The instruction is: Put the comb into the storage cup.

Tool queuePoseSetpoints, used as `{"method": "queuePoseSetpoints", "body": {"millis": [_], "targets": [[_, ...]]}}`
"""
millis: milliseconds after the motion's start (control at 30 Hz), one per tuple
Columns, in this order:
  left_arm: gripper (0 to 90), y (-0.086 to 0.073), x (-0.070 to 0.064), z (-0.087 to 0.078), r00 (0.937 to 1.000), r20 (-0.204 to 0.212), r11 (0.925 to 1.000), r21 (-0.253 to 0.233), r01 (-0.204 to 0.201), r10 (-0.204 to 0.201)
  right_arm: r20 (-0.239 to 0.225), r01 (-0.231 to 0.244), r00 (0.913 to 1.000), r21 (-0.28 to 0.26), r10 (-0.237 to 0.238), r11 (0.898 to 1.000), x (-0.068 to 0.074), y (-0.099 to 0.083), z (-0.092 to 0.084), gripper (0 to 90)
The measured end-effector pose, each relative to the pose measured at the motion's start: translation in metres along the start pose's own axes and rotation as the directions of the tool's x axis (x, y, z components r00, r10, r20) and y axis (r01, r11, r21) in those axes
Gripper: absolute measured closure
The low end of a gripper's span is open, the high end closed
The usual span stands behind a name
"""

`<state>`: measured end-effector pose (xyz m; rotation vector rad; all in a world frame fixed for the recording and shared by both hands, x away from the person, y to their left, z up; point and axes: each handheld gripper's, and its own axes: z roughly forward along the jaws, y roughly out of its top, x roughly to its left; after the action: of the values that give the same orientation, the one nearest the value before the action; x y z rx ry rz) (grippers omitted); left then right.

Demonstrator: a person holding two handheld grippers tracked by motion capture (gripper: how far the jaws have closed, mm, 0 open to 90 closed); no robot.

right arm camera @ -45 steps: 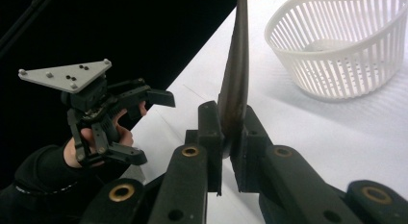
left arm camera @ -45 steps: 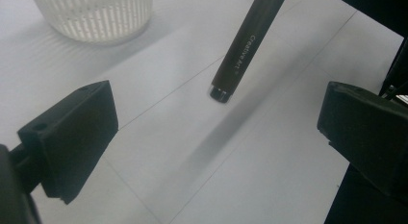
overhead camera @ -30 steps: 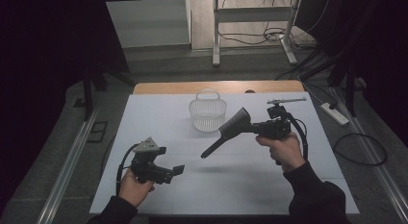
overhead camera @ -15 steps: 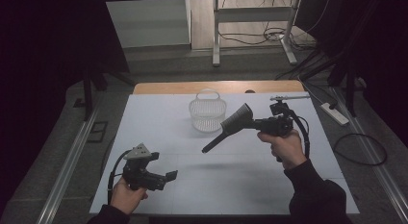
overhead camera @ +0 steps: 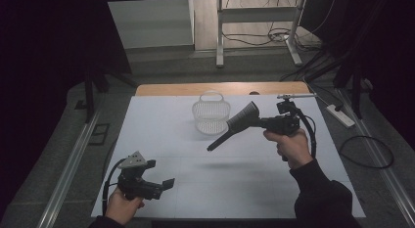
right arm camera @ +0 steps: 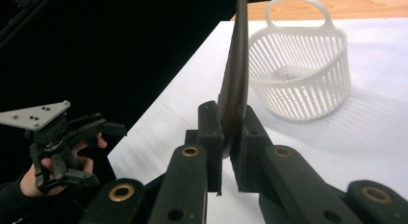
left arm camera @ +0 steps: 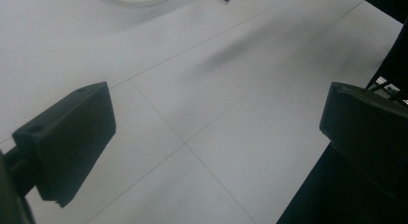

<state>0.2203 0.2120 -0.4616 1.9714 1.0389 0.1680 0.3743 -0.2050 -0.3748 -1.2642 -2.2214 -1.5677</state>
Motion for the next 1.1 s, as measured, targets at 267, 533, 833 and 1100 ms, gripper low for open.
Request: {"method": "queuePoseSetpoints", "body": {"millis": [267,533,833,1100], "targets": [[0.0,-0.007,-0.001,-0.009,0.9995,-0.028,0.9999,-0.007,-0.012,0.012,0.011,-0.002,0.9999,-0.013,0.003,1.0,-0.002,0.007,0.0,83.5],[0.0,-0.014,-0.002,-0.016,0.9986,-0.05,0.9999,0.002,-0.016,0.016,0.006,-0.019,0.9998,-0.027,0.019,0.999,-0.005,0.014,0.0,83.5],[0.0,-0.021,-0.003,-0.024,0.9961,-0.087,0.9999,0.003,-0.016,0.016,0.024,-0.017,0.9995,-0.037,0.018,0.999,-0.007,0.023,0.002,83.5],[0.0,-0.025,-0.003,-0.032,0.9943,-0.106,0.9999,-0.013,-0.011,0.009,0.042,-0.014,0.999,-0.053,0.017,0.998,-0.008,0.032,0.001,83.5]]}}
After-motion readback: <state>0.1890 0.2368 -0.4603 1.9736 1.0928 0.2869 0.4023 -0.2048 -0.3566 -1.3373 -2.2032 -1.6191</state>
